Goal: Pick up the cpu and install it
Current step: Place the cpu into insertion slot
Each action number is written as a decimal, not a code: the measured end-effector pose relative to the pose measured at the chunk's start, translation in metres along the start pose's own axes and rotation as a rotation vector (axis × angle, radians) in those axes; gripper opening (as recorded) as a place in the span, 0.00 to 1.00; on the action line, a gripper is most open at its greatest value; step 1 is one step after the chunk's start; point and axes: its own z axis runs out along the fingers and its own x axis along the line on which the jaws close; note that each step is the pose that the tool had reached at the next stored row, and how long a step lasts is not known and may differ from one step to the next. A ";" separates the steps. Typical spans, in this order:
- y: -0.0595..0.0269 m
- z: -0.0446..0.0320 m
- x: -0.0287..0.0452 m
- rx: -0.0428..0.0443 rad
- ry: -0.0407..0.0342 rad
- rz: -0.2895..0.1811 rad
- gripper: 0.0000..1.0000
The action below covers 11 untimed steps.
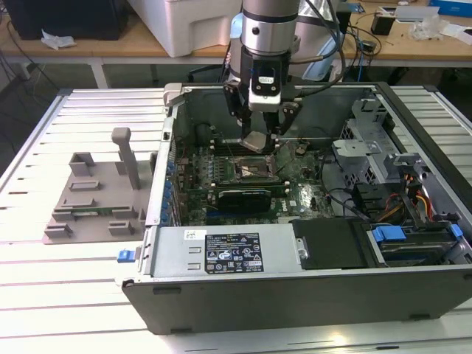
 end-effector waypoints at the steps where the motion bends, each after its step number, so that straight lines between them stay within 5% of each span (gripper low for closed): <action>1: 0.0000 0.0000 0.0000 0.0013 -0.0003 0.025 0.54; 4: 0.0000 0.0001 0.0000 0.0034 0.0007 0.118 0.54; 11: 0.0000 0.0003 0.0000 0.0068 0.0018 0.252 0.54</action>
